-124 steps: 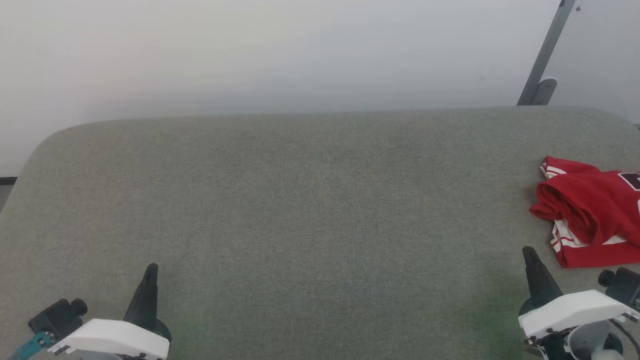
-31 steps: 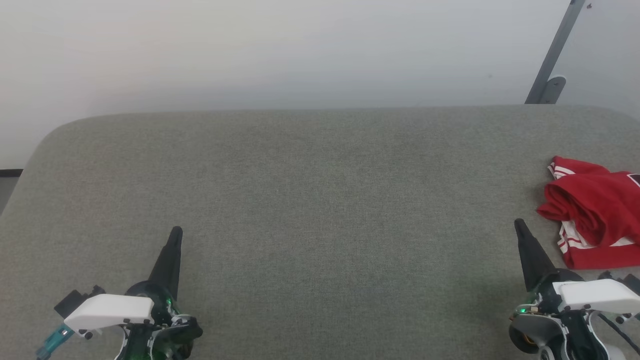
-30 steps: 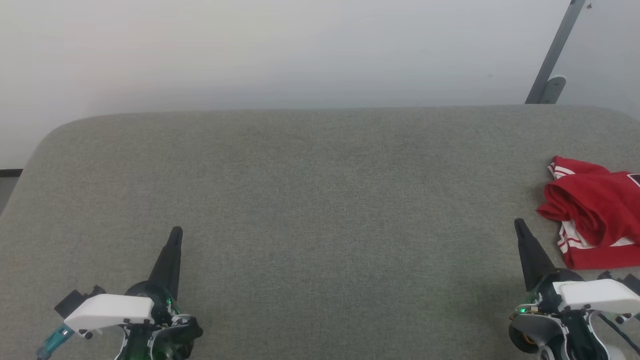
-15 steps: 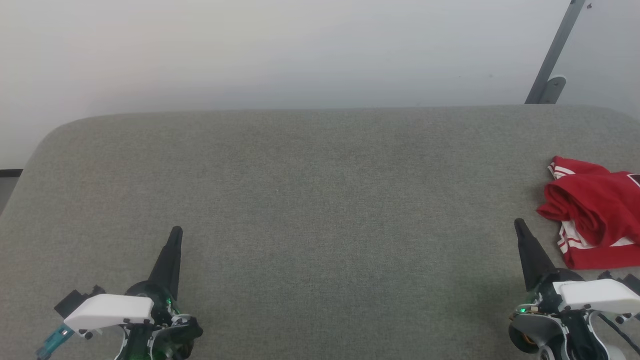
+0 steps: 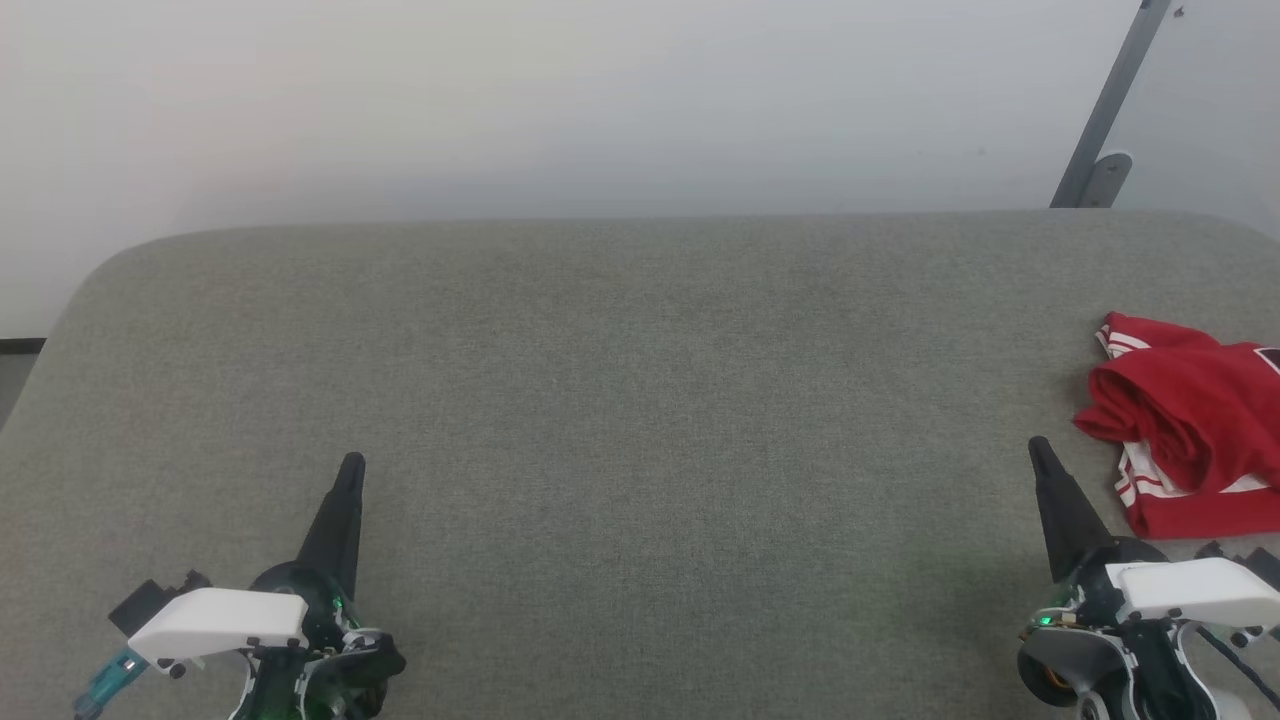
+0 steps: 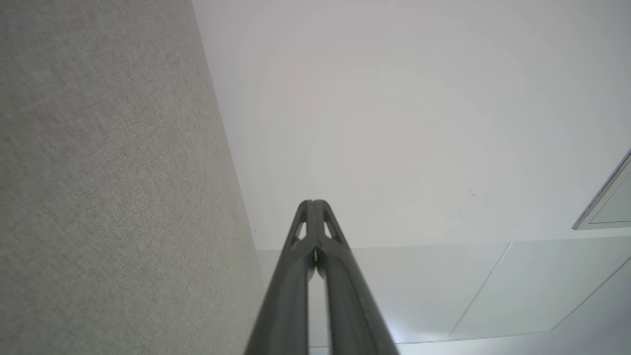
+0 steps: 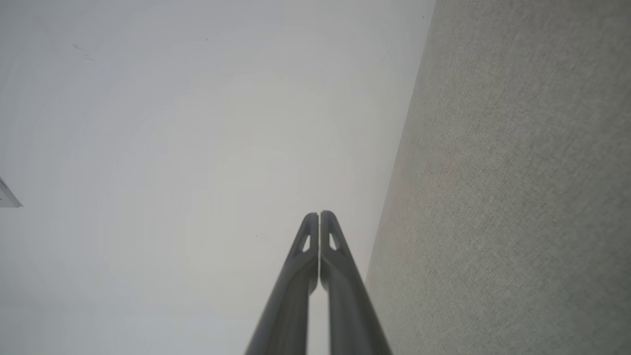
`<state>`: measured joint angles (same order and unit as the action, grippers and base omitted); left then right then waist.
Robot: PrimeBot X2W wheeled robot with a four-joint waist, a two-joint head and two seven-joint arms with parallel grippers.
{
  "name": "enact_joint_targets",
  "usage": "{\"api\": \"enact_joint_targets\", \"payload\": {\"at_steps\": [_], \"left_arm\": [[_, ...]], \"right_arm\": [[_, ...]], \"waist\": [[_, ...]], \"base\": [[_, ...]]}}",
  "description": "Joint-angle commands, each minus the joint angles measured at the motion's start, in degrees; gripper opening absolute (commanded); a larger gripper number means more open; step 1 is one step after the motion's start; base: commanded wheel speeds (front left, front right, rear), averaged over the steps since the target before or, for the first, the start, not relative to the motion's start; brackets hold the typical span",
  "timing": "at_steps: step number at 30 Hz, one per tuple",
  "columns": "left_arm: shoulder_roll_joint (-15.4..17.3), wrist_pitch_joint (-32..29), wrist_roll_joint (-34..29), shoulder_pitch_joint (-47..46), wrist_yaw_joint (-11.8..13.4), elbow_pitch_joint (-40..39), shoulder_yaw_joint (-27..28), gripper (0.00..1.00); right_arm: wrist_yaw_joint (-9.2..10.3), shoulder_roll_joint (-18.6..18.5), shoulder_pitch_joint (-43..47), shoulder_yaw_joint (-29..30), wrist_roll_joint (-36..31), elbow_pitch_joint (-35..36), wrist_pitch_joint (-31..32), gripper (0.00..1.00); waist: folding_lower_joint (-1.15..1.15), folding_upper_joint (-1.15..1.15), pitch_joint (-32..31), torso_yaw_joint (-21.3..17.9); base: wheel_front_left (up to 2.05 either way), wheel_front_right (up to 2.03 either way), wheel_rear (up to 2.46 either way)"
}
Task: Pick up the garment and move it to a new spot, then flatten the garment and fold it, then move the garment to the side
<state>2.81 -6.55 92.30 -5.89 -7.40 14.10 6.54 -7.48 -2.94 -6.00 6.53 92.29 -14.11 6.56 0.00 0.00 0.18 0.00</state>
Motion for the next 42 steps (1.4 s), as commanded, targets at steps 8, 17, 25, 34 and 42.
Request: {"api": "enact_joint_targets", "payload": {"at_steps": [8,17,25,34,42], "left_arm": [[-0.1,-0.2,0.2,-0.6,-0.2,-0.2,0.1,0.00],[-0.1,-0.2,0.2,-0.6,-0.2,-0.2,0.1,0.00],[-0.1,-0.2,0.2,-0.6,-0.2,-0.2,0.1,0.00],[-0.1,-0.2,0.2,-0.6,-0.2,-0.2,0.1,0.00],[-0.1,-0.2,0.2,-0.6,-0.2,-0.2,0.1,0.00]], "right_arm": [[-0.02,0.2,-0.4,0.0,0.2,0.2,0.1,0.00],[-0.02,0.2,-0.4,0.0,0.2,0.2,0.1,0.00],[-0.02,0.2,-0.4,0.0,0.2,0.2,0.1,0.00],[-0.02,0.2,-0.4,0.0,0.2,0.2,0.1,0.00],[-0.02,0.2,-0.4,0.0,0.2,0.2,0.1,0.00]], "waist": [[0.00,0.00,0.0,0.0],[0.00,0.00,0.0,0.0],[0.00,0.00,0.0,0.0],[0.00,0.00,0.0,0.0],[0.00,0.00,0.0,0.0]], "base": [[0.00,0.00,0.00],[0.00,0.00,0.00],[0.00,0.00,0.00],[0.00,0.00,0.00],[0.00,0.00,0.00]]}}
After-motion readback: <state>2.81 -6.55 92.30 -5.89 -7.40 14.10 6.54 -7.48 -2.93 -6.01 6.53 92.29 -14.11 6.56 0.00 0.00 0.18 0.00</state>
